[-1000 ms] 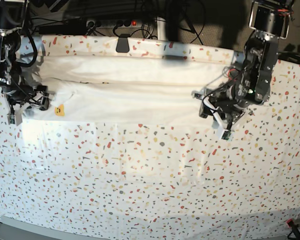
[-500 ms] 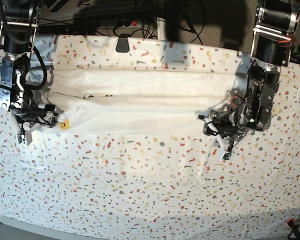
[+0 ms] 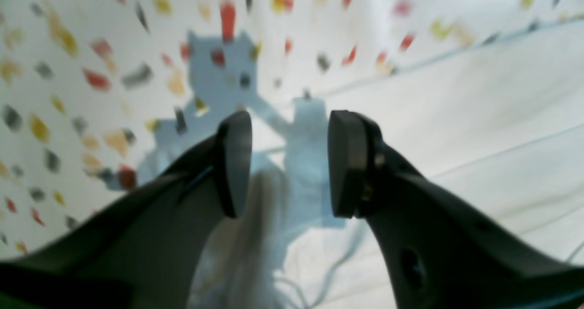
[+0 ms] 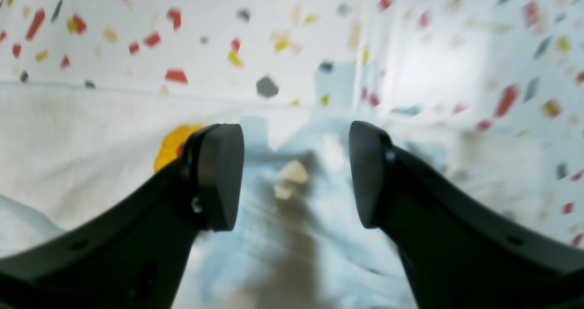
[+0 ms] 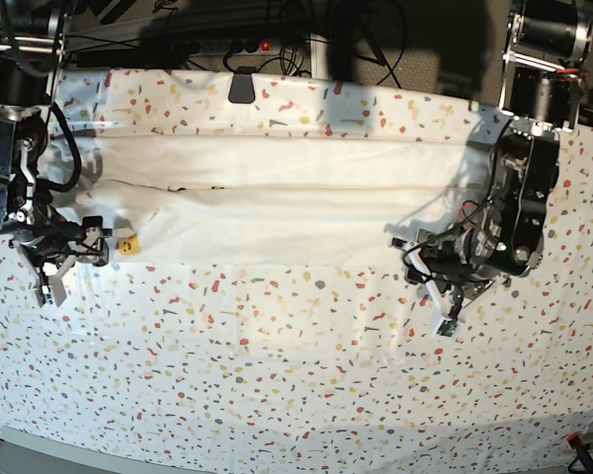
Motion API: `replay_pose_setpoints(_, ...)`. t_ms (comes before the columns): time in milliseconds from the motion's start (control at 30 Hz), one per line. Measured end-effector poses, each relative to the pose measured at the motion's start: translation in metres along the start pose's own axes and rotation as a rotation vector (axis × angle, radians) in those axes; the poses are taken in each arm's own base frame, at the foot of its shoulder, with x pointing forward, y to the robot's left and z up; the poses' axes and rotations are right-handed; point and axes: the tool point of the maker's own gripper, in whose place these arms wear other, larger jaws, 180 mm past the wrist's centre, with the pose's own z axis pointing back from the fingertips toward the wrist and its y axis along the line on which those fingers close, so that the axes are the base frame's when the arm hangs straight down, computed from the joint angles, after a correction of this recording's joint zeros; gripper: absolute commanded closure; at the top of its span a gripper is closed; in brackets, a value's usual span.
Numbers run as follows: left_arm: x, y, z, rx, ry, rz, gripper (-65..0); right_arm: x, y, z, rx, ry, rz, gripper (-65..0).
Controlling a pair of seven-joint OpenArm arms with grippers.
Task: Fold the T-shirt properly
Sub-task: 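Open both grippers and move them off the strip's ends, then grasp the strip end nearest the left gripper with the left gripper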
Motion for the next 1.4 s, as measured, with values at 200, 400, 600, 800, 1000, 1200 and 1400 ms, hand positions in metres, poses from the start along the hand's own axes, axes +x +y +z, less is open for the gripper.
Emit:
replay_pose_setpoints(200,0.014,-0.003,0.013,0.005,-0.031,-0.034,-26.7,0.021,0.009,0.014,0.027,-0.018,0.024,-36.6)
replay_pose_setpoints(400,0.024,0.0,0.04,-0.086,-0.063,-0.017,-26.7,0.08,0.025,0.065,0.092,-0.184,0.12,-36.6)
replay_pose_setpoints(600,0.033,0.0,0.05,-0.088,-0.091,-0.04,-26.7,0.072,0.013,0.132,0.002,-0.262,0.144,-36.6)
replay_pose_setpoints(800,0.032,-0.005,0.05,-0.111,-0.088,-0.028,-26.7,0.019,0.03,0.175,-0.027,-0.208,0.152,-36.6)
replay_pose_setpoints(1000,0.032,-0.005,0.05,-0.112,-0.088,-0.028,-26.7,-0.042,0.057,0.19,0.006,-0.103,0.068,-36.6)
replay_pose_setpoints(1200,0.029,0.036,0.058,0.013,-0.073,0.002,-26.7,-0.1,0.072,0.202,0.045,0.06,0.027,-36.6)
replay_pose_setpoints(1400,0.008,0.089,0.089,0.033,-0.054,0.075,-26.7,-0.1,0.076,0.206,0.052,0.063,0.039,-36.6)
